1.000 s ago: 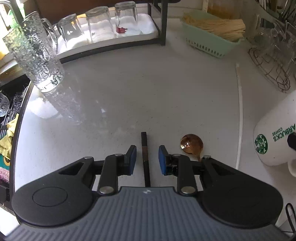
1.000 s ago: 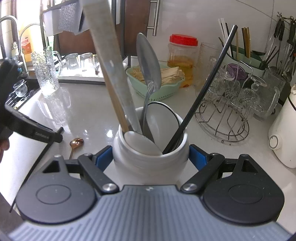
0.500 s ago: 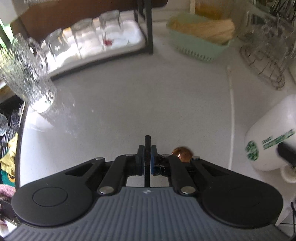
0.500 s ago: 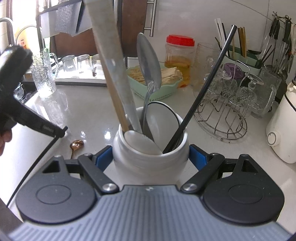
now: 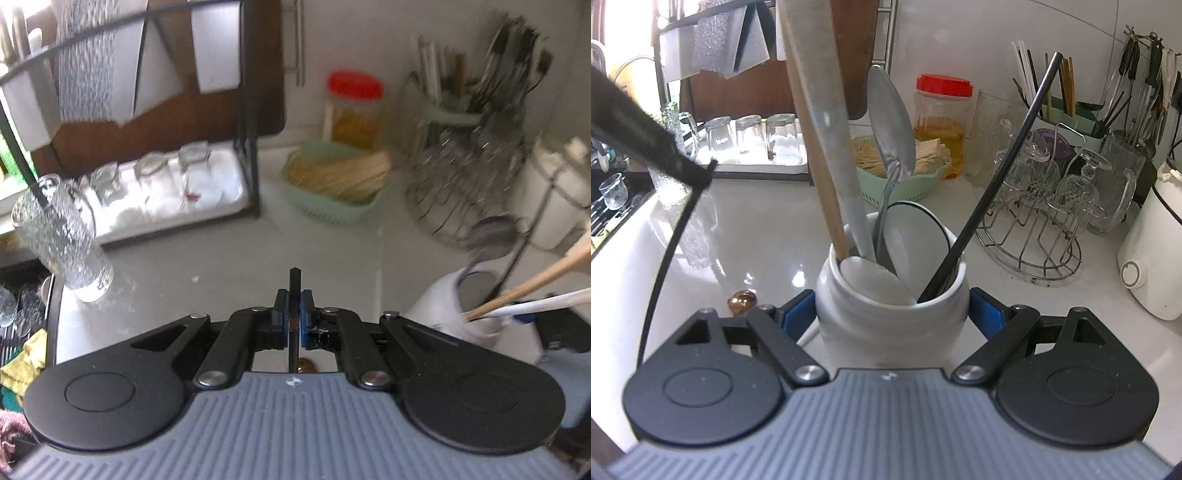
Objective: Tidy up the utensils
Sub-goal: 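Lift the black chopstick with the left tool and carry it toward the mug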
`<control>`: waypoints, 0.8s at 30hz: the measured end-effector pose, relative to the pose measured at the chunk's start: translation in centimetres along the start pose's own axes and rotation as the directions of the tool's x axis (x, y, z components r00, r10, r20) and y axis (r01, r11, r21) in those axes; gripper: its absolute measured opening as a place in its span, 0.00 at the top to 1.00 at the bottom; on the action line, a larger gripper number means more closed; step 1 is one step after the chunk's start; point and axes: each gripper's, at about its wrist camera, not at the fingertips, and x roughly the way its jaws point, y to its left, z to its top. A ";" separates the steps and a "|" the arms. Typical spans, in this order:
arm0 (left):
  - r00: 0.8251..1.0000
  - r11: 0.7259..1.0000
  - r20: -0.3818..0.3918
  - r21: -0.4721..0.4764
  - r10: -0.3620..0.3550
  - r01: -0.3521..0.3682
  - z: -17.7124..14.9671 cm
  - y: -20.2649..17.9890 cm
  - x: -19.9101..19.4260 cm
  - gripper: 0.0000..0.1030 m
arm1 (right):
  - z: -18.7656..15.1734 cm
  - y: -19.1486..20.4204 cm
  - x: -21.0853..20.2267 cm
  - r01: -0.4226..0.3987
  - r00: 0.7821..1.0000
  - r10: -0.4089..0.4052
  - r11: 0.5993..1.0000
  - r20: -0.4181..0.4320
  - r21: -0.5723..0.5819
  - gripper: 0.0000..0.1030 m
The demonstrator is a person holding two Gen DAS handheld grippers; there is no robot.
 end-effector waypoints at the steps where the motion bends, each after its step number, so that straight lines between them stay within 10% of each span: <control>1: 1.000 1.000 0.010 0.002 -0.010 0.009 0.0 -0.2 -0.5 0.94 | 0.0 0.1 0.1 0.001 1.000 -0.001 1.000 0.000 -0.001 0.12; 24: 0.979 0.989 0.142 0.045 -0.143 0.138 1.3 -2.5 -6.4 0.94 | 0.2 0.6 0.2 0.008 1.000 -0.008 1.000 0.004 -0.004 0.12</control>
